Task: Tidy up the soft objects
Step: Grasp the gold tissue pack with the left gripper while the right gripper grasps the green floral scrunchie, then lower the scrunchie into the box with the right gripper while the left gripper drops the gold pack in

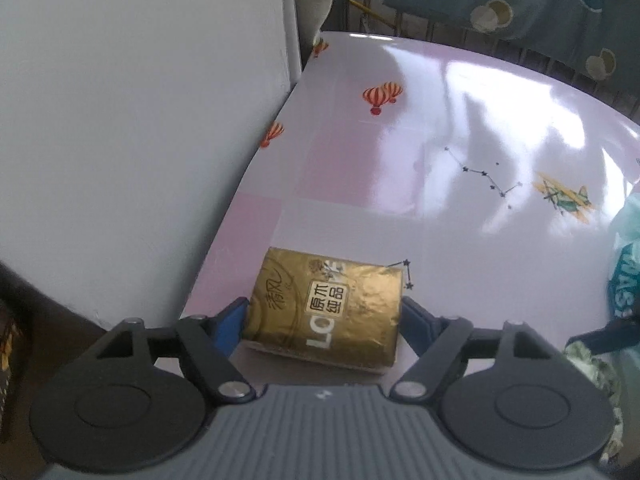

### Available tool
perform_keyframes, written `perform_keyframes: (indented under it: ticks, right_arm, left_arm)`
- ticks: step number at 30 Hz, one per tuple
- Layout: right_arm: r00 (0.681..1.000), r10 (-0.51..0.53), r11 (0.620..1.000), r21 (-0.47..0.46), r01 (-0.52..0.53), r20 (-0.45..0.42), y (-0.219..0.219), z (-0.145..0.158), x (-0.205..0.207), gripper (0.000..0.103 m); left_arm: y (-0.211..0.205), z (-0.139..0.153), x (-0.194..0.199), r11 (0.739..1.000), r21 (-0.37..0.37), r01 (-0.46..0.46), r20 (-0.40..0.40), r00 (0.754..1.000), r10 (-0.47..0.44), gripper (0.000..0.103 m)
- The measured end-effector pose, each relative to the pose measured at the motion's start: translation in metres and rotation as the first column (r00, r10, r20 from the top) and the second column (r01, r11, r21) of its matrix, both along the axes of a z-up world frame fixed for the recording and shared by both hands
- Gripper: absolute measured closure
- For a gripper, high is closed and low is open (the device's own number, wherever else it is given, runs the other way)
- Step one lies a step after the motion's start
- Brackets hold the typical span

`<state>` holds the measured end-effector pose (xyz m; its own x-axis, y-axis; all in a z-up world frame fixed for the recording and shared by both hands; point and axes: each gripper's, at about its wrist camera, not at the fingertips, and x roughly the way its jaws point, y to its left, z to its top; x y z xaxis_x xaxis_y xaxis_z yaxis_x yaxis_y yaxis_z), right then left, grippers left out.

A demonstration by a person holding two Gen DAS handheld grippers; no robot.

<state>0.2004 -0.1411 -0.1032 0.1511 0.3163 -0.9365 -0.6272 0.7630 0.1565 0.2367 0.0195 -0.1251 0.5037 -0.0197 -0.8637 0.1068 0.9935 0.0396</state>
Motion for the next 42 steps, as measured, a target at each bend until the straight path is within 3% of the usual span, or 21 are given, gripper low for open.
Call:
perform_keyframes:
  ticks: [2,5,9,16,23,31,42]
  right_arm:
    - [1.000,-0.023,1.000,0.009,0.023,-0.003,-0.003,0.004,0.001,0.054]
    - [0.999,-0.048,0.999,0.013,0.048,-0.001,-0.008,0.006,0.000,0.068]
    - [0.997,-0.074,0.997,0.033,0.074,0.007,-0.012,0.010,-0.004,0.076]
    - [0.986,-0.156,0.981,0.126,0.149,0.050,-0.034,0.039,-0.020,0.077]
    - [0.952,-0.292,0.930,0.259,0.260,0.092,-0.074,0.084,-0.043,0.077]
    - [0.879,-0.464,0.836,0.380,0.395,0.108,-0.127,0.122,-0.082,0.077]
    - [0.775,-0.620,0.723,0.472,0.505,0.121,-0.190,0.146,-0.152,0.077]
  left_arm:
    - [-0.002,0.000,-0.002,1.000,0.014,-0.004,0.013,1.000,0.004,0.025]
    - [-0.007,0.003,-0.004,0.999,0.034,0.002,0.028,1.000,-0.003,0.026]
    - [-0.011,0.015,-0.014,0.999,0.041,0.009,0.057,0.998,-0.011,0.026]
    - [-0.014,0.061,-0.049,1.000,0.025,0.008,0.142,0.990,-0.011,0.026]
    - [-0.016,0.110,-0.079,0.999,-0.030,0.020,0.216,0.976,-0.013,0.026]
    - [-0.028,0.146,-0.104,0.997,-0.058,0.050,0.266,0.964,-0.033,0.026]
    - [-0.059,0.166,-0.124,0.991,-0.060,0.121,0.304,0.948,-0.098,0.026]
